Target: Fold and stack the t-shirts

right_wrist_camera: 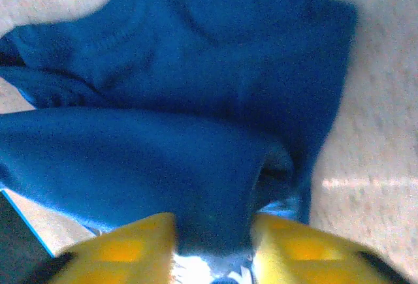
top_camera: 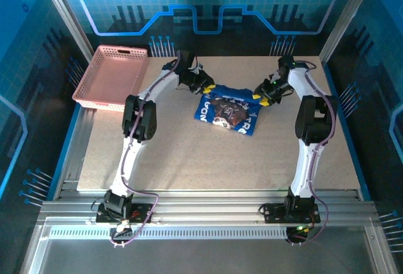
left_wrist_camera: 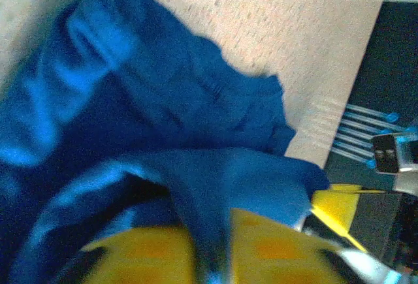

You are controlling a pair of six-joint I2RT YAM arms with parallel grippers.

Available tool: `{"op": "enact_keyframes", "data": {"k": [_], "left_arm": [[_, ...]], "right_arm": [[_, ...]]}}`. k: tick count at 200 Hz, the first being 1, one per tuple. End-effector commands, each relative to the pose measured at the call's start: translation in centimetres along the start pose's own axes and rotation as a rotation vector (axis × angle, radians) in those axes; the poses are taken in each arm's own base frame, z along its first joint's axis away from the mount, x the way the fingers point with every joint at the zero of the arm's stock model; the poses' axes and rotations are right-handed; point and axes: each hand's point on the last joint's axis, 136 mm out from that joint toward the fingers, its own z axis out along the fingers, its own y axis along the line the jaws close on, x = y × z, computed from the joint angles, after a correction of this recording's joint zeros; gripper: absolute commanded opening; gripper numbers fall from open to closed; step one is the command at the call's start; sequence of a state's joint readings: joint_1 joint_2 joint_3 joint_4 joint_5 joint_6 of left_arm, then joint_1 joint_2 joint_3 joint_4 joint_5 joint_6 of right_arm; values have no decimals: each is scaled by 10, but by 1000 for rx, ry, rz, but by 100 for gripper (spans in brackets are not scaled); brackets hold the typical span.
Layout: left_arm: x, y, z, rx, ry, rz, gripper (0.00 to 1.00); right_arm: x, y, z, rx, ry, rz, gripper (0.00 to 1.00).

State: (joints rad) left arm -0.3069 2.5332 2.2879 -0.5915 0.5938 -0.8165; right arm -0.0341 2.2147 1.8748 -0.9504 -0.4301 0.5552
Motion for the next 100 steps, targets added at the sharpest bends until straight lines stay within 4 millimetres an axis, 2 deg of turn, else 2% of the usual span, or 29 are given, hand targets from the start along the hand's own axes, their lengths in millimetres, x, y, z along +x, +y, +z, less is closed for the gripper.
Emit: {"op": "enact_keyframes", "data": {"k": [1, 12, 21, 36, 46, 55, 73, 100], "left_arm": [[-29, -37, -12, 135, -50, -7, 40], [-39, -61, -25, 206, -91, 2, 54], [-47, -83, -43, 259, -132, 16, 62], [-56, -113, -79, 320, -201, 52, 67], [-57, -124, -104, 333, -237, 76, 69], [-58, -126, -123, 325, -266, 87, 71], [-53, -123, -158, 305, -308, 111, 77], [-26, -93, -179, 191, -291, 172, 79]], "right_arm": [[-40, 24, -17, -125, -79, 7, 54], [-51, 42, -35, -175, -128, -17, 60], [-53, 56, -53, -196, -170, -53, 64], [-44, 73, -81, -205, -226, -117, 68], [-32, 77, -94, -203, -240, -137, 69], [-19, 76, -103, -196, -248, -146, 71], [10, 61, -113, -158, -253, -146, 76], [55, 40, -112, -149, -255, -180, 82]]}}
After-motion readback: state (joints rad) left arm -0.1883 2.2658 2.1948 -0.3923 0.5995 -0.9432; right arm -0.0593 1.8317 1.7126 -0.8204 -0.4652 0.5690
